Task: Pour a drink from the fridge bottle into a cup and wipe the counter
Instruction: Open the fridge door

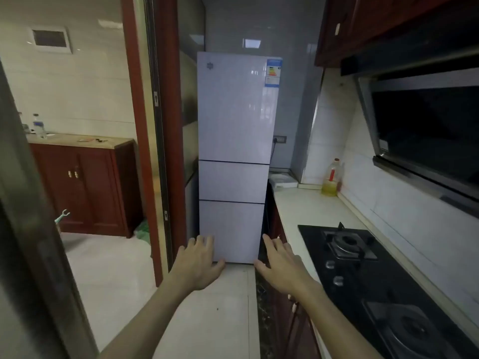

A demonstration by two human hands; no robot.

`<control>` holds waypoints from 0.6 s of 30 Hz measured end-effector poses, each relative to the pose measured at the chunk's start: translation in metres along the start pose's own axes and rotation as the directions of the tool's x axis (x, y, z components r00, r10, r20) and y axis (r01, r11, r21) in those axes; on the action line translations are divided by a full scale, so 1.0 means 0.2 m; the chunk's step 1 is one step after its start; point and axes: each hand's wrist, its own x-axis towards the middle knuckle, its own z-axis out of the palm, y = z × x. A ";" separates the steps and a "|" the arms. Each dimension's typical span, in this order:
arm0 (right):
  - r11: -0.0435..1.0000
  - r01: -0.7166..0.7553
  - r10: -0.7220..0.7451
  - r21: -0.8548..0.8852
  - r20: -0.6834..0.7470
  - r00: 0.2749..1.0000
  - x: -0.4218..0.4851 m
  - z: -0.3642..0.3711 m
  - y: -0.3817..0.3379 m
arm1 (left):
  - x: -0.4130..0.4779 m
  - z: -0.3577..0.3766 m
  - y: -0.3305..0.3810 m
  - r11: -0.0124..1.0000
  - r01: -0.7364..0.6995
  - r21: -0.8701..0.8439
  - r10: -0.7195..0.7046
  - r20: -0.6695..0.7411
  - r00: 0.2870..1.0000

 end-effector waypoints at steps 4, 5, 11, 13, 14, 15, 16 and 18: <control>1.000 0.018 -0.018 0.008 -0.054 0.998 0.11 -0.01 0.03 | 0.05 0.00 -0.02 1.000 0.014 0.001 -0.014 -0.041 0.999; 1.000 0.022 -0.021 0.009 -0.055 0.998 0.14 -0.01 0.03 | 0.07 0.00 -0.03 1.000 0.018 -0.004 -0.018 -0.037 0.999; 0.998 0.055 -0.056 -0.025 -0.071 0.996 0.37 0.00 0.00 | 0.26 0.00 -0.13 0.999 0.035 -0.016 -0.036 -0.048 0.998; 0.998 0.058 -0.060 -0.024 -0.074 0.995 0.48 0.02 -0.02 | 0.36 0.01 -0.19 0.999 0.037 -0.028 -0.038 -0.046 0.998; 0.998 0.062 -0.064 -0.028 -0.076 0.995 0.53 0.02 -0.03 | 0.42 0.02 -0.22 0.999 0.039 -0.034 -0.040 -0.050 0.998; 0.997 0.063 -0.065 -0.035 -0.075 0.995 0.59 0.03 -0.04 | 0.48 0.03 -0.26 0.998 0.041 -0.040 -0.043 -0.055 0.998; 0.997 0.065 -0.068 -0.044 -0.069 0.995 0.65 0.04 -0.05 | 0.54 0.03 -0.29 0.998 0.046 -0.050 -0.049 -0.058 0.997; 0.997 0.062 -0.066 -0.049 -0.069 0.995 0.79 0.05 -0.07 | 0.67 0.04 -0.37 0.996 0.056 -0.069 -0.061 -0.071 0.996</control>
